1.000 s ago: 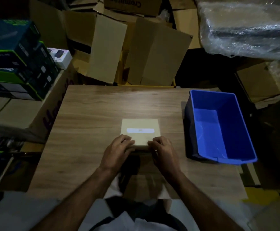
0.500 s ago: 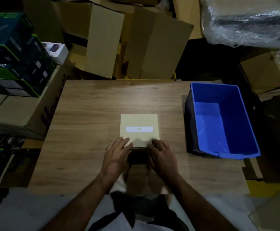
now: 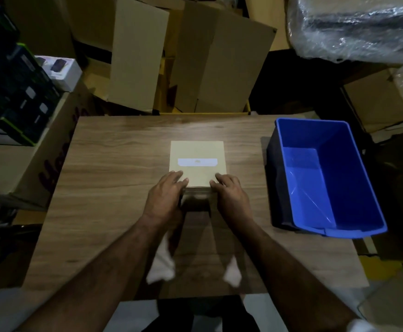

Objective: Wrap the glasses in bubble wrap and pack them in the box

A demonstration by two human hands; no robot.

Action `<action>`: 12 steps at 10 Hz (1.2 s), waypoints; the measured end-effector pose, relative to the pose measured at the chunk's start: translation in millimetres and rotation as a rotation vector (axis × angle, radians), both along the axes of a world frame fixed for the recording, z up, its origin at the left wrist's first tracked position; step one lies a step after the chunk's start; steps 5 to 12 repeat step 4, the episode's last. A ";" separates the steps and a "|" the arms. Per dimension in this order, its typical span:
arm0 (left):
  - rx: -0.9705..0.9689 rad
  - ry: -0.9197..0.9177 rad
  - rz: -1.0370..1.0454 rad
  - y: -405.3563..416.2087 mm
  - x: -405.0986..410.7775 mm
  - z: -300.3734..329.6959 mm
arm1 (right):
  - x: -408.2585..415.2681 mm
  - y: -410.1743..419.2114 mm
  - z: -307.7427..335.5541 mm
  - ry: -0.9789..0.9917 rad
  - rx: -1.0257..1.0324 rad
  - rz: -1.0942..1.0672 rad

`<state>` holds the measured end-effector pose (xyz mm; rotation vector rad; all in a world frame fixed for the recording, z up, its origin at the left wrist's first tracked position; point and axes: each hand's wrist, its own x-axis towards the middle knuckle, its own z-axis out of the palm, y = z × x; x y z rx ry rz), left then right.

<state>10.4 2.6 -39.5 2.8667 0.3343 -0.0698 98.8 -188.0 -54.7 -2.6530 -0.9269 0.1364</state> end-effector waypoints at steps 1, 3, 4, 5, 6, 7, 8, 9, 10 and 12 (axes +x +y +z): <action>0.004 0.025 -0.013 2.9 3.3 1.8 | 3.5 4.4 3.2 0.024 -0.033 -0.012; 0.095 -0.095 -0.013 -8.7 -1.2 9.0 | -2.2 1.6 9.4 -0.024 -0.088 0.053; 0.083 -0.155 0.029 -16.7 0.4 17.5 | -2.6 -2.8 15.9 -0.091 -0.030 0.017; 0.083 -0.155 0.029 -16.7 0.4 17.5 | -2.6 -2.8 15.9 -0.091 -0.030 0.017; 0.083 -0.155 0.029 -16.7 0.4 17.5 | -2.6 -2.8 15.9 -0.091 -0.030 0.017; 0.083 -0.155 0.029 -16.7 0.4 17.5 | -2.6 -2.8 15.9 -0.091 -0.030 0.017; 0.083 -0.155 0.029 -16.7 0.4 17.5 | -2.6 -2.8 15.9 -0.091 -0.030 0.017; 0.083 -0.155 0.029 -16.7 0.4 17.5 | -2.6 -2.8 15.9 -0.091 -0.030 0.017; 0.083 -0.155 0.029 -16.7 0.4 17.5 | -2.6 -2.8 15.9 -0.091 -0.030 0.017; 0.083 -0.155 0.029 -16.7 0.4 17.5 | -2.6 -2.8 15.9 -0.091 -0.030 0.017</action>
